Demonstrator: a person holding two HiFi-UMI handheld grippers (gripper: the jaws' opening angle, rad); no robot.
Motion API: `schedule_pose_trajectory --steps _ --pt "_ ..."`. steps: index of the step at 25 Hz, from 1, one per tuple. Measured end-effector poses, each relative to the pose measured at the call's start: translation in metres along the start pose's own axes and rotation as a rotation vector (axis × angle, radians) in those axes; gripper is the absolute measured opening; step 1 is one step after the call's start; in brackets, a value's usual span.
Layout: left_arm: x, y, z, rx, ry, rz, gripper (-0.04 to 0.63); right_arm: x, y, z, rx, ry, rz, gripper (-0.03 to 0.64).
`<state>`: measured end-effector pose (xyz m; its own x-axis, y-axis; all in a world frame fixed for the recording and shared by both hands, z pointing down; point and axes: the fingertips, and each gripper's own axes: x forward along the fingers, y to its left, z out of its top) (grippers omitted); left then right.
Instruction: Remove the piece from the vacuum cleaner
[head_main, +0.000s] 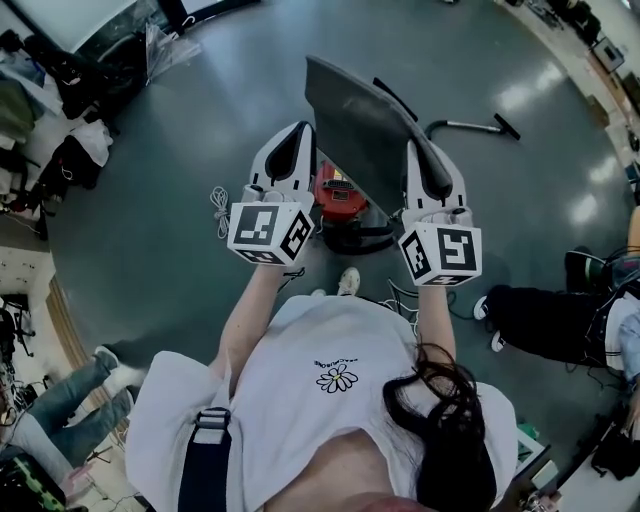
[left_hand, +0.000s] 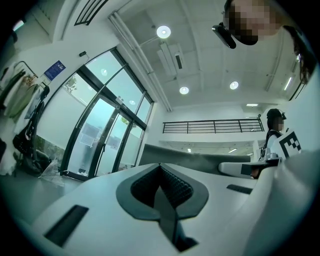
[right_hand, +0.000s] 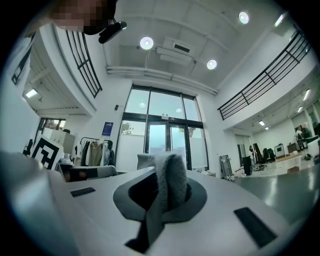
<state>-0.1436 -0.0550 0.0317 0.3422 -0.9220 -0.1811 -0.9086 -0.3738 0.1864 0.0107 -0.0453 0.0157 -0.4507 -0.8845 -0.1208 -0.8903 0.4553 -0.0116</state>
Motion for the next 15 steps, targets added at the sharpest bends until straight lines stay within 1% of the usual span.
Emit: schedule_pose_trajectory --steps 7,15 --pt "-0.007 0.009 -0.001 0.003 0.006 0.021 0.005 0.004 0.007 -0.001 0.004 0.012 0.022 0.023" --pt "-0.008 -0.005 -0.007 0.013 0.016 0.005 0.004 -0.003 0.004 -0.003 0.006 0.024 0.041 0.023"
